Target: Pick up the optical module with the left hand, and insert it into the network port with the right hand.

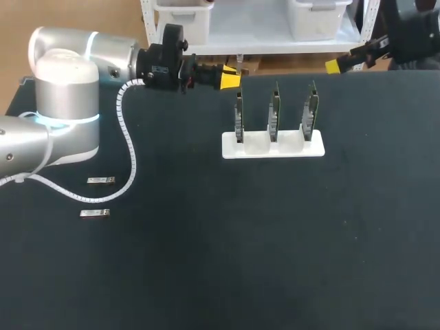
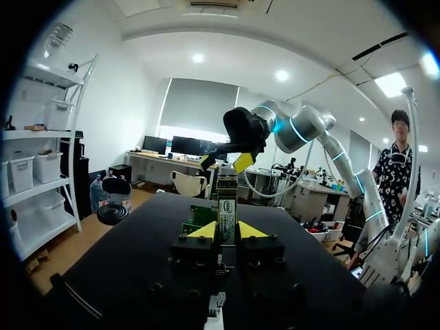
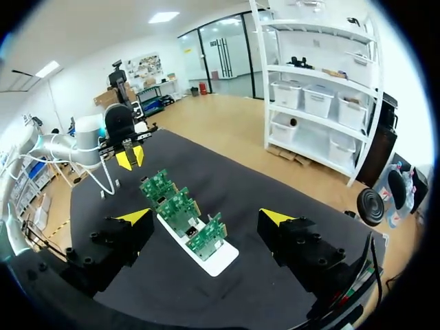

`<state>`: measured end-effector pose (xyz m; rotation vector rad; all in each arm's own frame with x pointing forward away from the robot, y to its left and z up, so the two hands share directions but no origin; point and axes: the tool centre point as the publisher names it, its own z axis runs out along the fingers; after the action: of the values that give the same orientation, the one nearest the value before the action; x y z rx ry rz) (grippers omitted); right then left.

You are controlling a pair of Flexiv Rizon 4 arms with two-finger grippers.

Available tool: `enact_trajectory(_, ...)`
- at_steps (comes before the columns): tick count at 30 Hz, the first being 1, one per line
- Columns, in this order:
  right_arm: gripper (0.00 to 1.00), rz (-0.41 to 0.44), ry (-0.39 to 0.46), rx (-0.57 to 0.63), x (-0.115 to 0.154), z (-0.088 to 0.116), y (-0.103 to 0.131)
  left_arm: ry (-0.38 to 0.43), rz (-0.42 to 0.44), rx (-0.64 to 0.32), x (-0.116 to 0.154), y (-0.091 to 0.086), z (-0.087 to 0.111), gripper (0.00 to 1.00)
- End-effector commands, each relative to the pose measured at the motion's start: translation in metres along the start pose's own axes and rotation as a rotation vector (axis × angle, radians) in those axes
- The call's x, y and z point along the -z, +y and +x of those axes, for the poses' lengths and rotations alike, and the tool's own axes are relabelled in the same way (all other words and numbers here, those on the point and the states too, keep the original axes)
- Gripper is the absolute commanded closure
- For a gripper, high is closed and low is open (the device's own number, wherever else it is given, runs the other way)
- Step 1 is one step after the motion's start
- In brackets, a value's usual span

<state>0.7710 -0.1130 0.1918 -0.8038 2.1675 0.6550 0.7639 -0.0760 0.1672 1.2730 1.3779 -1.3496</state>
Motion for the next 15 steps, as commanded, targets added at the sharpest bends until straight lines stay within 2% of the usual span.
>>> enact_trajectory(1,0.00,-0.063,-0.004,0.001,0.000,0.000,-0.003,0.001,0.001,0.000,0.000,0.001,0.000,1.00)
enact_trajectory(3,0.00,-0.063,-0.004,0.001,0.000,0.000,-0.003,0.001,0.001,0.000,0.000,0.001,0.000,1.00)
enact_trajectory(10,0.00,-0.190,0.075,0.194,-0.043,-0.035,0.019,0.001,0.001,0.000,0.000,0.001,0.000,1.00)
enact_trajectory(15,0.00,-0.246,0.084,0.246,-0.060,-0.041,0.033,0.001,0.001,0.000,0.000,0.001,0.000,1.00)
